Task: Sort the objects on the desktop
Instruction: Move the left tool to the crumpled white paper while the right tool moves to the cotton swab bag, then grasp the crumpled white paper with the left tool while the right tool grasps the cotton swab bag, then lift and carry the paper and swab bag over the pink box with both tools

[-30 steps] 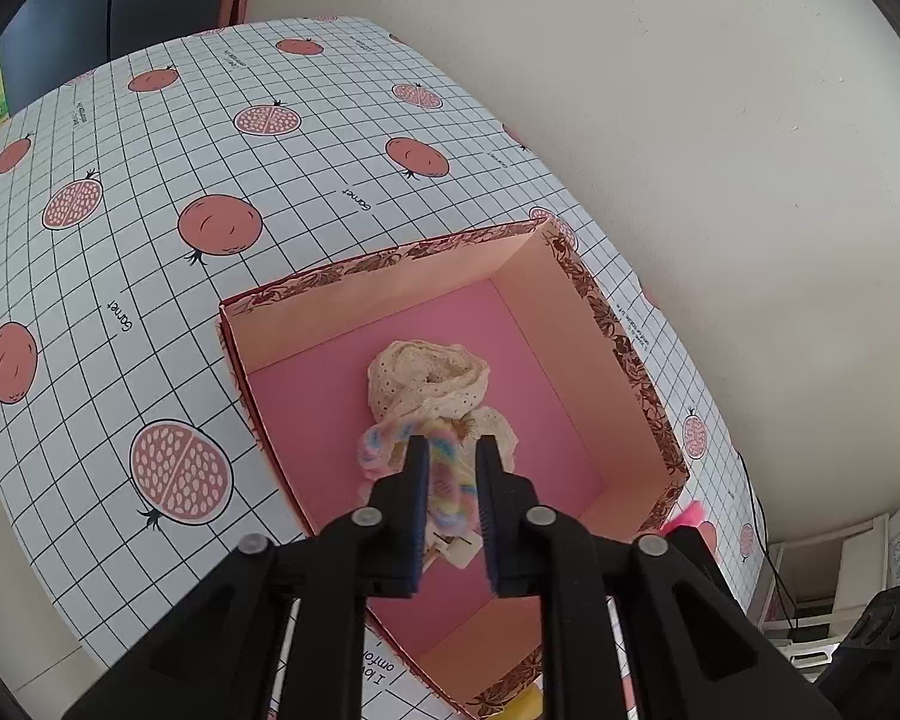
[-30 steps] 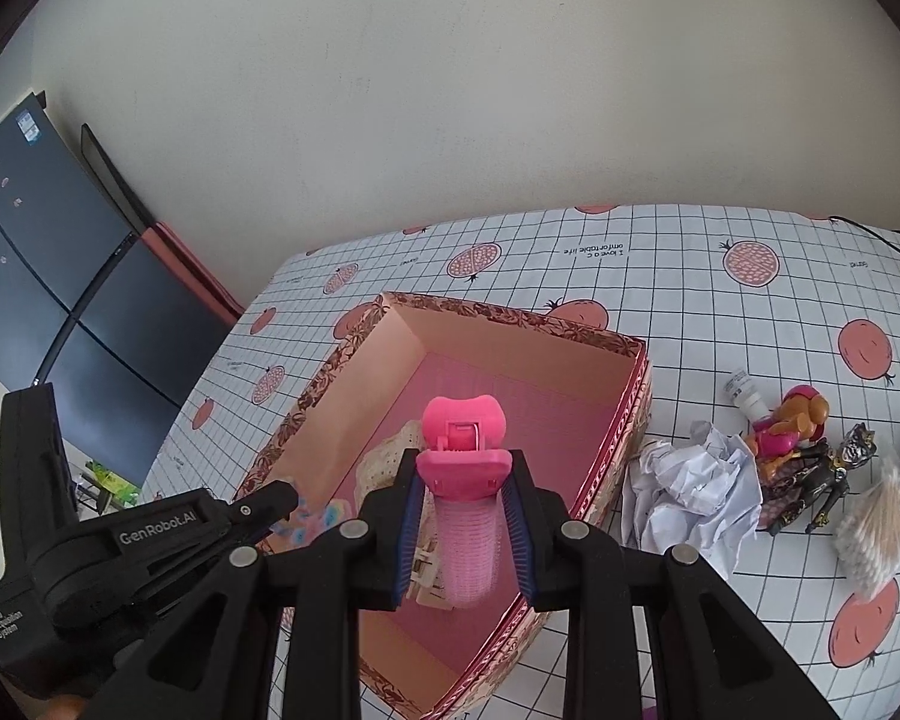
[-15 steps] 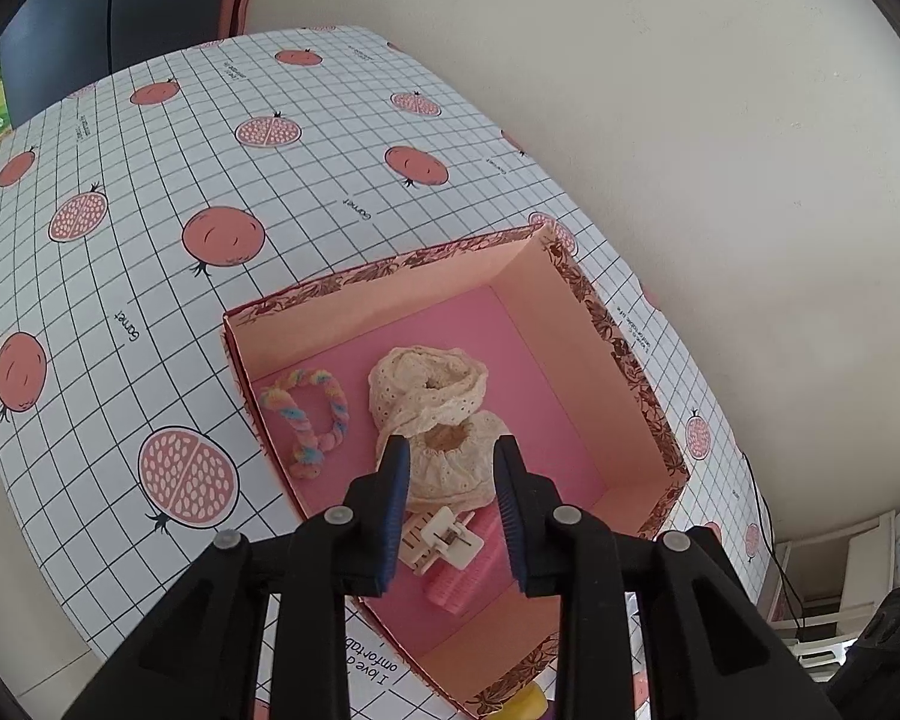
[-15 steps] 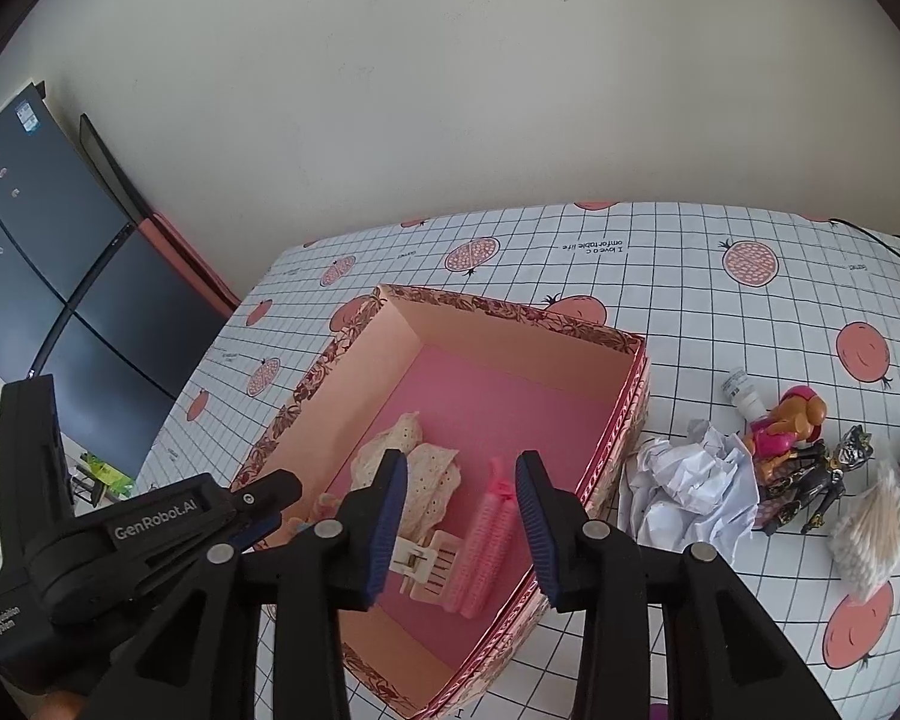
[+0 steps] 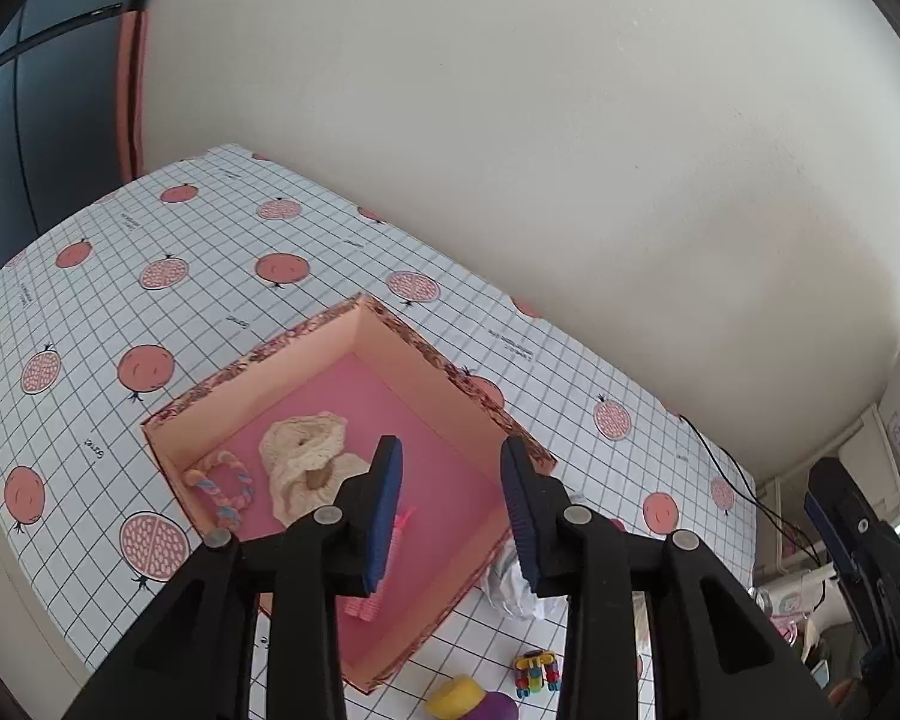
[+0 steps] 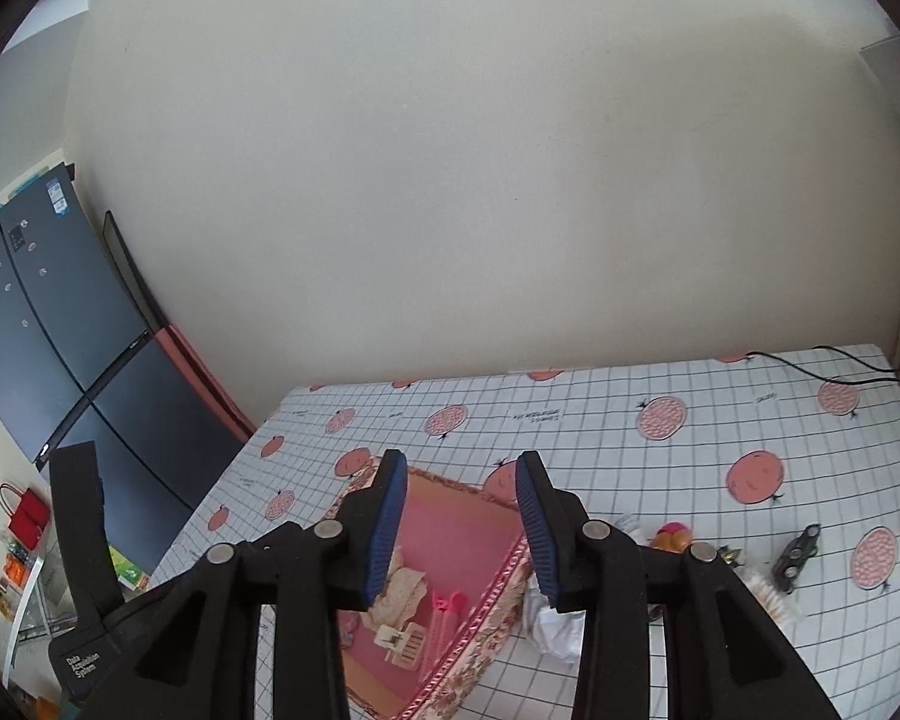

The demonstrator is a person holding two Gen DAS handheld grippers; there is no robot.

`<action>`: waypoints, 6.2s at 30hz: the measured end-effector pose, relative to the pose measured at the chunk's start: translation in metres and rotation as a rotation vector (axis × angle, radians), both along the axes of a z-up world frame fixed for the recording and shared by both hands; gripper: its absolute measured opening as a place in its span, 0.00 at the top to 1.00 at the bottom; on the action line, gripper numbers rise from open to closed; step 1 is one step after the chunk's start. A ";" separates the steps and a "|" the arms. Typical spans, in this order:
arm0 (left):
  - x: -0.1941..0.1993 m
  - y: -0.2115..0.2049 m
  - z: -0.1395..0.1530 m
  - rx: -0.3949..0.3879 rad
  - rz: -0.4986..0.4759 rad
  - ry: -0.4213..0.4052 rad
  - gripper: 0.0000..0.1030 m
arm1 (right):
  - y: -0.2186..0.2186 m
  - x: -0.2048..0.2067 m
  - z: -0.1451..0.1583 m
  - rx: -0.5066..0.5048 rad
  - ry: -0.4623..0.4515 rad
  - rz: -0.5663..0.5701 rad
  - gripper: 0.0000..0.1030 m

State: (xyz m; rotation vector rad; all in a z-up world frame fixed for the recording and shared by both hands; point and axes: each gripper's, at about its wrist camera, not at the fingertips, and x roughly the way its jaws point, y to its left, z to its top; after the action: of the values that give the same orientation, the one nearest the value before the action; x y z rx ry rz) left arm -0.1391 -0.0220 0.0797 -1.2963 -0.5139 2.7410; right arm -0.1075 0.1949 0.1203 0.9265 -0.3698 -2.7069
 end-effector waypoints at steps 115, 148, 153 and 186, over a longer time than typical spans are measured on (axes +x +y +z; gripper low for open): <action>-0.035 0.154 -0.173 -0.334 -0.263 -0.347 0.54 | 0.123 -0.050 -0.221 0.202 -0.725 -0.386 0.38; -0.020 0.133 -0.047 -0.137 -0.264 -0.066 0.54 | 0.117 -0.032 -0.056 0.064 -0.258 -0.370 0.44; -0.019 0.129 -0.034 -0.125 -0.253 -0.031 0.54 | 0.112 -0.027 -0.039 0.065 -0.210 -0.358 0.44; -0.025 -0.065 -0.053 0.128 0.176 -0.085 0.54 | -0.037 -0.043 -0.085 0.128 -0.268 -0.026 0.44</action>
State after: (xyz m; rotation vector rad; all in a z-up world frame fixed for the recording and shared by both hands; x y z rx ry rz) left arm -0.1640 -0.0871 0.0268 -1.4027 -0.8331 2.7440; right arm -0.1504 0.1583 0.0356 1.3349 -0.2629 -2.6590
